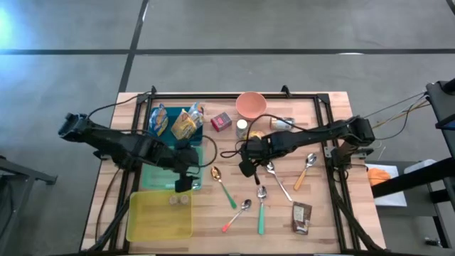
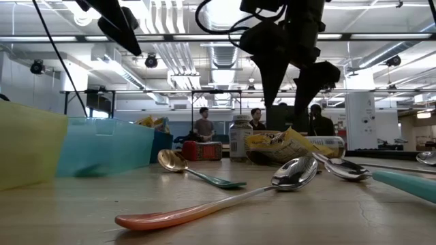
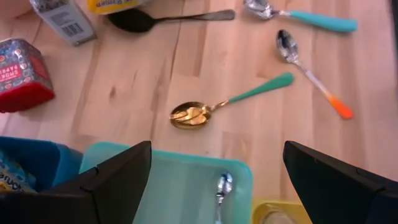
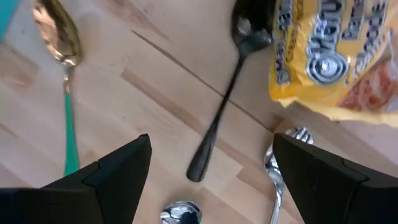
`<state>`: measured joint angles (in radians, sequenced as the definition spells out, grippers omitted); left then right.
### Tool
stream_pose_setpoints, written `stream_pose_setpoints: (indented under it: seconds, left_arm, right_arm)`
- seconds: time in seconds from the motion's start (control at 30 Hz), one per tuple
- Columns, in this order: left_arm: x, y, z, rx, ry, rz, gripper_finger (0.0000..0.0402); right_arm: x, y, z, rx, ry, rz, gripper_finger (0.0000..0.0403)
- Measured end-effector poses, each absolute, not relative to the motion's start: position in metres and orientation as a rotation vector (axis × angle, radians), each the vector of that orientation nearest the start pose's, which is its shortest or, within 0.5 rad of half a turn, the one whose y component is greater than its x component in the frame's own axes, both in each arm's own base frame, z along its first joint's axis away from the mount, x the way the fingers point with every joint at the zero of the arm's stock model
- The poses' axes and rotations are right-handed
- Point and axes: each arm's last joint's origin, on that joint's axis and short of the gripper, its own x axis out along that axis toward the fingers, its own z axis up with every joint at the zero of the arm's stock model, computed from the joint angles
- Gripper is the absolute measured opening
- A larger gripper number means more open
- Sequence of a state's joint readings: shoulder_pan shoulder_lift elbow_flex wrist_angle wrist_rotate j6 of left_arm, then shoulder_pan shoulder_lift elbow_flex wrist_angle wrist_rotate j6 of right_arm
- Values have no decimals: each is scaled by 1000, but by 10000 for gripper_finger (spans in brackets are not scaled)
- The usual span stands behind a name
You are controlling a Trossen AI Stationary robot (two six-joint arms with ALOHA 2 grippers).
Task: Pick & Place Food Item
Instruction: Put the silver spoon into the light blue bin
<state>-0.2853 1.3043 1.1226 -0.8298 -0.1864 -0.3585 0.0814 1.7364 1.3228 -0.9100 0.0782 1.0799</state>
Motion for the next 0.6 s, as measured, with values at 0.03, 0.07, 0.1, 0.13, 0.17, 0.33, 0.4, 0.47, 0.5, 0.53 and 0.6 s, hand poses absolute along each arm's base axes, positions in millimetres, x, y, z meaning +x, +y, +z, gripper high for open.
stream_pose_setpoints:
  seconds: [0.03, 0.07, 0.1, 0.13, 0.17, 0.33, 0.4, 0.47, 0.5, 0.53, 0.6]
  left_arm:
    - [247, -65, 290, -83, 990, 84, 372]
    - [249, -65, 289, -76, 993, 79, 372]
    - [250, -64, 289, -70, 997, 70, 372]
    - [252, -64, 289, -68, 999, 63, 372]
    - [252, -64, 289, -69, 997, 60, 372]
    - [252, -64, 290, -83, 989, 66, 372]
    - [251, -64, 291, -94, 986, 71, 372]
    - [251, -64, 291, -95, 984, 71, 372]
    - [251, -64, 291, -96, 983, 72, 372]
    - [251, -64, 291, -98, 982, 72, 372]
    - [252, -64, 291, -97, 981, 72, 372]
  right_arm:
    - [334, 25, 225, 821, 1173, -712, 330]
    - [333, 25, 223, 832, 1175, -724, 330]
    - [332, 25, 221, 841, 1177, -736, 330]
    - [330, 26, 219, 845, 1184, -751, 330]
    - [328, 26, 217, 847, 1201, -773, 330]
    - [313, 39, 202, 837, 1299, -827, 330]
    - [308, 45, 196, 825, 1329, -820, 330]
    - [304, 51, 189, 809, 1342, -809, 329]
    - [303, 53, 186, 804, 1346, -806, 326]
    - [301, 54, 183, 797, 1355, -804, 321]
    - [297, 56, 178, 777, 1371, -796, 306]
